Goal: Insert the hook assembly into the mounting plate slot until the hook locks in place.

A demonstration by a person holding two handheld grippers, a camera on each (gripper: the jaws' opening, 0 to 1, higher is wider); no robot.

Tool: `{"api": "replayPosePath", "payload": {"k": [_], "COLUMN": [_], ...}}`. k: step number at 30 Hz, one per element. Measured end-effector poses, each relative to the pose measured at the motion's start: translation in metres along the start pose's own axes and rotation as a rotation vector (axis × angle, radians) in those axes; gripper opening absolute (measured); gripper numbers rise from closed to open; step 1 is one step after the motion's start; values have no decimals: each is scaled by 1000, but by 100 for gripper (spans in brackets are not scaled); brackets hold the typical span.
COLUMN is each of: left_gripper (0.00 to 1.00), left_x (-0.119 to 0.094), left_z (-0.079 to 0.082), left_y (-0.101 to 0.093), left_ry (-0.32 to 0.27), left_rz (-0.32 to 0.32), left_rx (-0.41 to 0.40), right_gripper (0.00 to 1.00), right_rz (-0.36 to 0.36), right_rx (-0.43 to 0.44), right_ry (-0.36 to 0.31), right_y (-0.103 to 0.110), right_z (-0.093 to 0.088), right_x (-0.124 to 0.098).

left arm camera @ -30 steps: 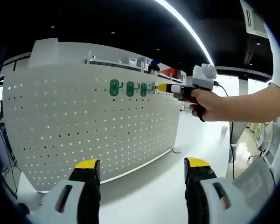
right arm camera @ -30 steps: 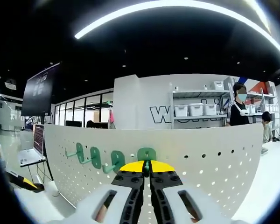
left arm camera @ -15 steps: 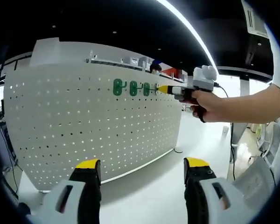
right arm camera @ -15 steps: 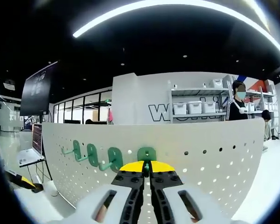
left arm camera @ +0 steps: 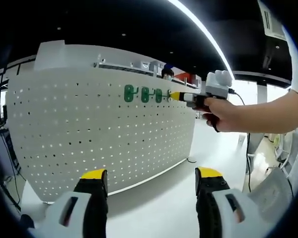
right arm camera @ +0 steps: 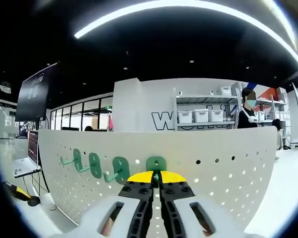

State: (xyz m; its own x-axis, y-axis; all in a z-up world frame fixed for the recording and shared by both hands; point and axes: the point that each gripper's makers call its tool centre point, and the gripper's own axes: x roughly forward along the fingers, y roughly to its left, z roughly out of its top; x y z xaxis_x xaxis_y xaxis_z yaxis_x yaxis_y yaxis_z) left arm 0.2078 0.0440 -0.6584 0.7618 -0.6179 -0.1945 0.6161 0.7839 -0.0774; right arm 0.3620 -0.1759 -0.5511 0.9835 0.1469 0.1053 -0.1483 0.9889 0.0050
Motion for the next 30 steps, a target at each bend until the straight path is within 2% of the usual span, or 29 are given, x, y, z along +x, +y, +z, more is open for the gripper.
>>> {"api": "replayPosePath", "payload": {"k": [2,11,21,23,25,30], "left_gripper": [74,73,73,73,73,72], "left_x": [-1,-5,-6,-7,-7,-7], "left_z": [1,3,3,3,3,5], "left_y": [1,4,3,4,4,5], "left_ry": [-2,-6,-7,-8,-7,-14], "left_rz": [3,10,9,10,10,12], "left_rx": [-1,0,2,2,2,-6], "right_gripper": [1,1,2,4,6,16], "right_rz": [-13,-40,-34,-24,-13,6], "right_rx": [24,38,16,19,-17,-20], "right_ry": [-10,-43,-26,-21,-33,-36], "right_y": [-1,-2,-1,1,4,7], "right_z": [0,-1,-1,-1,2,0], "right_x": [0,1,0,0,-1,-2]}}
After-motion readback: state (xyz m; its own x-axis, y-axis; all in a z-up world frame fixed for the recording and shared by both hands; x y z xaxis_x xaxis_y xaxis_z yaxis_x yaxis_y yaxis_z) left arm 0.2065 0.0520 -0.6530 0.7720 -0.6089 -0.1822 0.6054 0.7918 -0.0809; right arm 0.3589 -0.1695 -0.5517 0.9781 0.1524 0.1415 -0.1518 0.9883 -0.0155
